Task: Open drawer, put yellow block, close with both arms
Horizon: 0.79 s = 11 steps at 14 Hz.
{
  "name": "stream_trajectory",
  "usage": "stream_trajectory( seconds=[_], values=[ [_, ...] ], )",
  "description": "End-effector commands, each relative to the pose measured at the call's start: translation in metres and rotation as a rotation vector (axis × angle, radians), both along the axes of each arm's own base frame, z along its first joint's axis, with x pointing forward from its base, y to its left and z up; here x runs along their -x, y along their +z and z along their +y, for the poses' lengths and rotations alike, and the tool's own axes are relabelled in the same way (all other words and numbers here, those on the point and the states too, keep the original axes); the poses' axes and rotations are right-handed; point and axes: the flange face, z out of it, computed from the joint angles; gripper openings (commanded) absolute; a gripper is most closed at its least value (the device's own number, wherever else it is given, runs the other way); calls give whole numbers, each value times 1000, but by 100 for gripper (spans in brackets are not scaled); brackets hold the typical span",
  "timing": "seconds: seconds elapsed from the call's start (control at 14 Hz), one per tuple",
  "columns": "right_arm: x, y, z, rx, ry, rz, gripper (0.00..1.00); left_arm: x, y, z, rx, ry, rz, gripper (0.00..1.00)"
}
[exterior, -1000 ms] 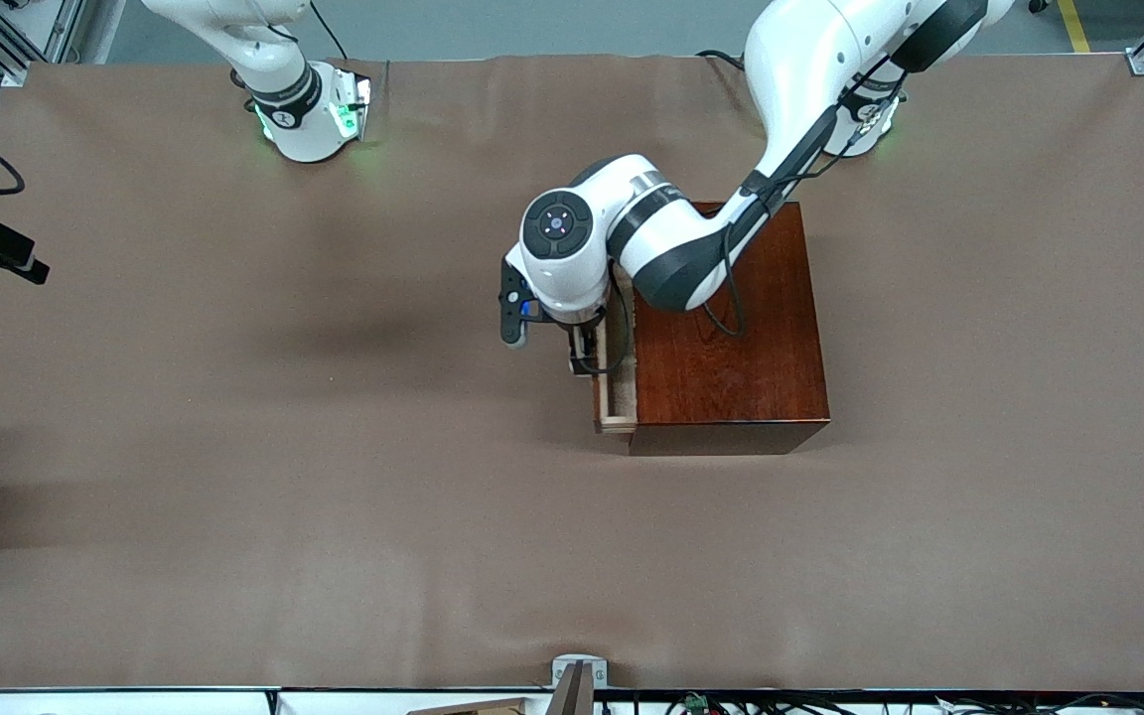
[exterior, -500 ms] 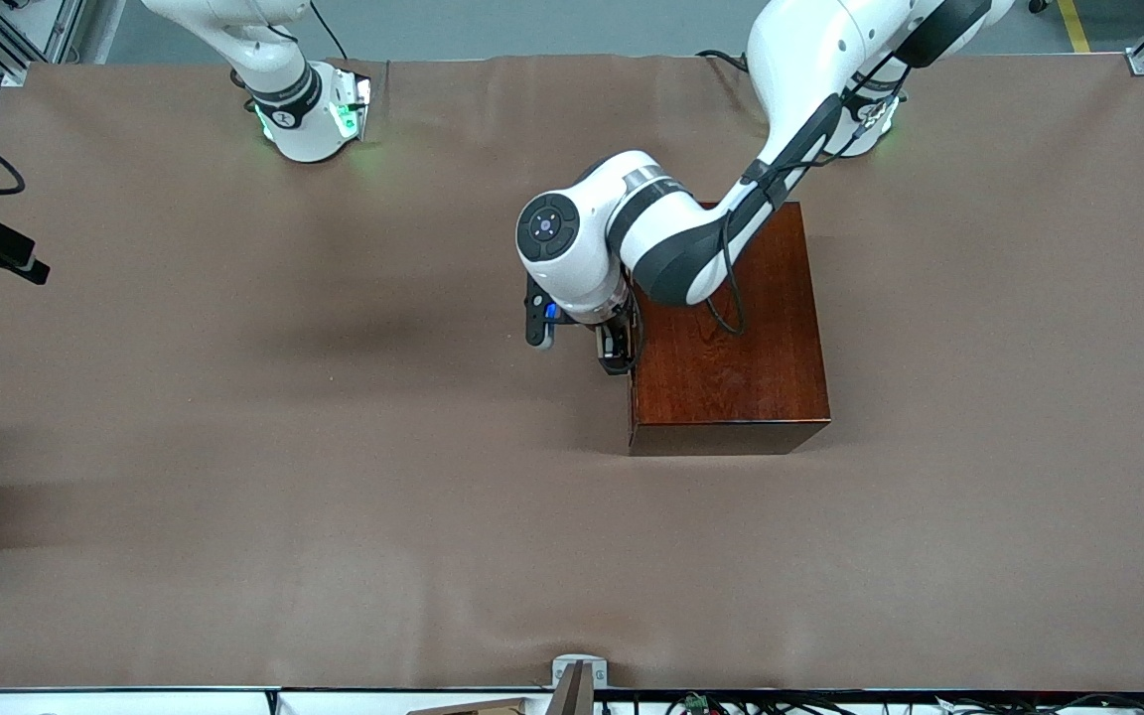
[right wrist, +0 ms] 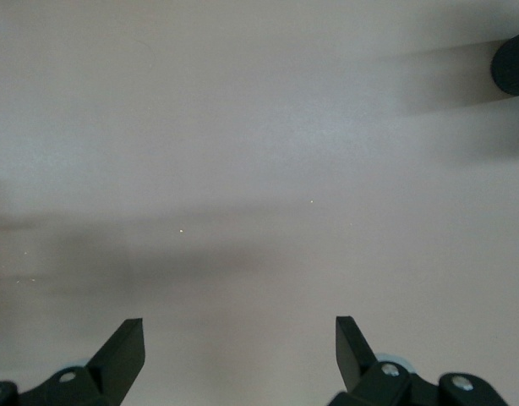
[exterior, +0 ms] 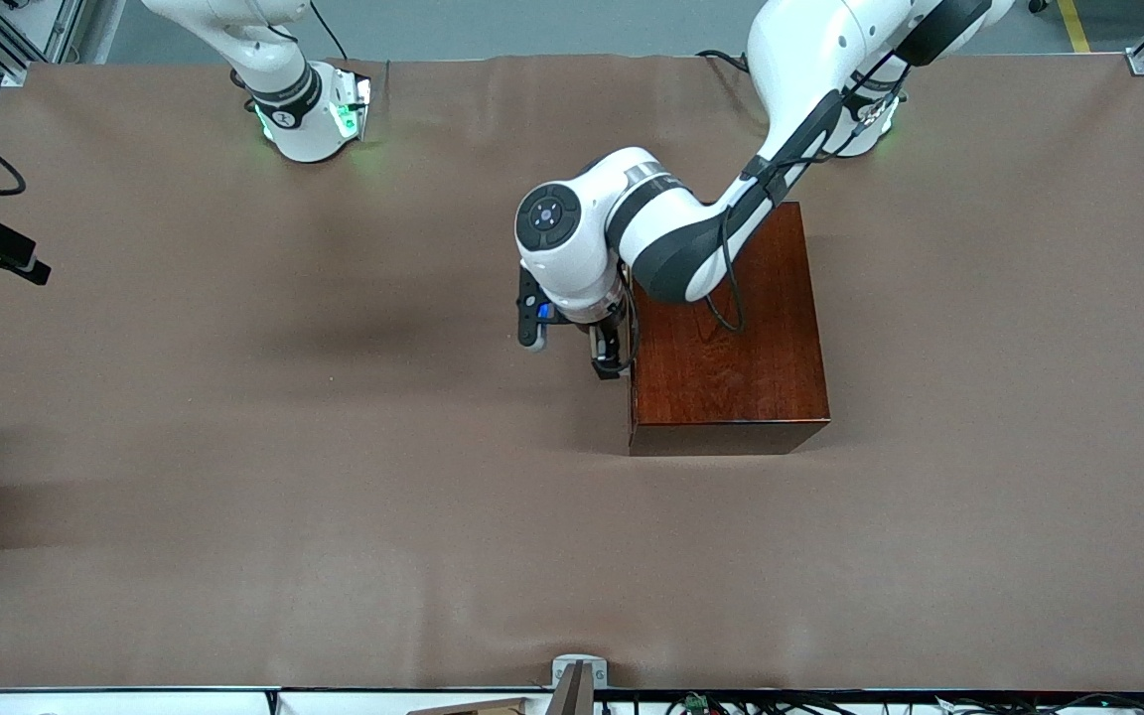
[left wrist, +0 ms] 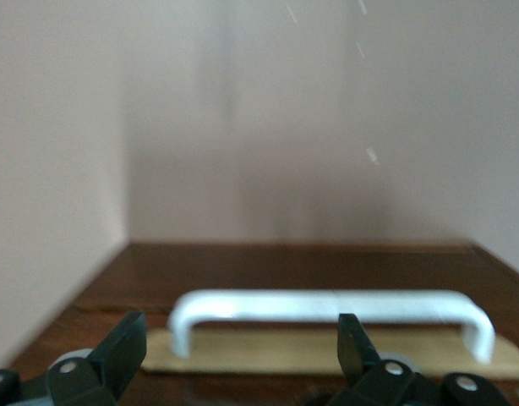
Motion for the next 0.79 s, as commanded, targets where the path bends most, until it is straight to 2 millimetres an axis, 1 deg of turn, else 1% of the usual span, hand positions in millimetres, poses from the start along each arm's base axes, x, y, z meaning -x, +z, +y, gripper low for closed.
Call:
stream_trajectory(
  seconds=[0.0,0.07,0.21,0.29,0.36,0.43,0.5,0.64,0.71],
  values=[
    [-3,2,2,-17,-1,-5,100,-6,33,-13,159,25,-94,100],
    [-4,1,2,-18,0,-4,100,-10,47,-10,215,86,-91,100],
    [-6,-2,6,-18,6,3,100,-16,115,12,312,274,-102,100],
    [-7,-3,7,-17,8,4,100,-17,140,29,302,338,-110,100],
    [-6,-3,7,-17,8,9,100,-21,157,50,270,379,-105,100],
    [-5,-4,5,-16,4,14,100,-21,182,69,247,403,-120,100],
    [-5,-4,5,-17,4,17,100,-30,203,100,221,453,-130,100],
    [-3,-4,7,-15,3,30,100,-44,238,161,183,591,-143,100],
    [-2,-3,7,-13,3,32,100,-56,253,197,180,677,-154,100]
  ],
)
